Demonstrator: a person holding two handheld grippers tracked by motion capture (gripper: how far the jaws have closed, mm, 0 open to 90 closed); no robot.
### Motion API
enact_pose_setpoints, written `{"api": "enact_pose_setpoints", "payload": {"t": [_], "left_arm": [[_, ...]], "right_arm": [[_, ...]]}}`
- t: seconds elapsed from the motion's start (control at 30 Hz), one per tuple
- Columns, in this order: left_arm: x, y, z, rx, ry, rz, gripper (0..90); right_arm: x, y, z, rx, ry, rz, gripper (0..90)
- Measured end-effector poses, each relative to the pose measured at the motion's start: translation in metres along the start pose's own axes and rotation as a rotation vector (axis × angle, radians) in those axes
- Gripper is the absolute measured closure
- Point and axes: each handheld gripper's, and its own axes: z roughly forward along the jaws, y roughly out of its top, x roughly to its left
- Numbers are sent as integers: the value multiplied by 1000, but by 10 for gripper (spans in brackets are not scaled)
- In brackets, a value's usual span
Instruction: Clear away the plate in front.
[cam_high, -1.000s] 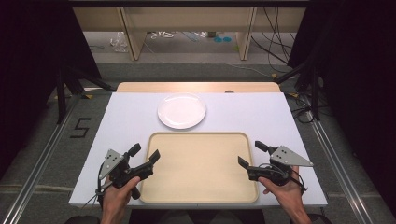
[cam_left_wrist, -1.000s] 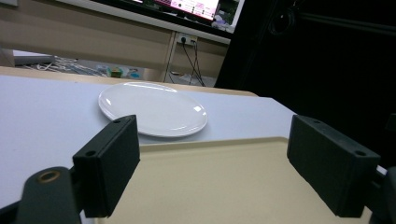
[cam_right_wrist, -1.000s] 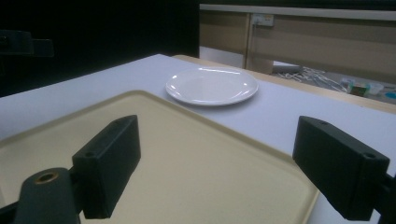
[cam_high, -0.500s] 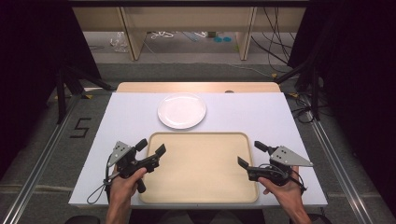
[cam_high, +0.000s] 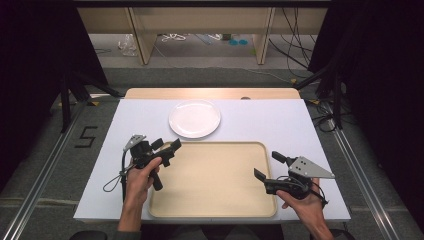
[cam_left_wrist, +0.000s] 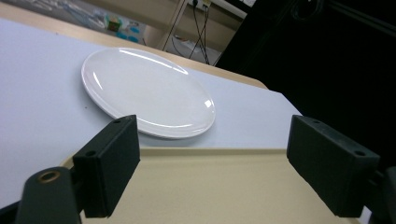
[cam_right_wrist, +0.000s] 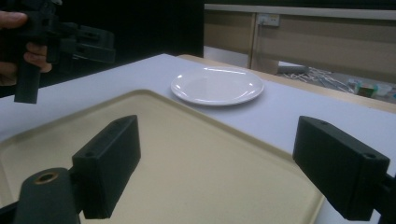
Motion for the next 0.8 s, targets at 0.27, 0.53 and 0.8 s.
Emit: {"api": "enact_pose_setpoints", "payload": {"t": [0.27,0.53,0.8], "left_arm": [[13,10,22,43,-4,-130,175],[21,22,44,76,24,-182,193],[29,30,64,101,27,-258,204]], "right_arm": [[0,0,0,1,4,-4,160],[0,0,0,-3,0,-6,161],[0,0,-1,7,4,6,163]]}}
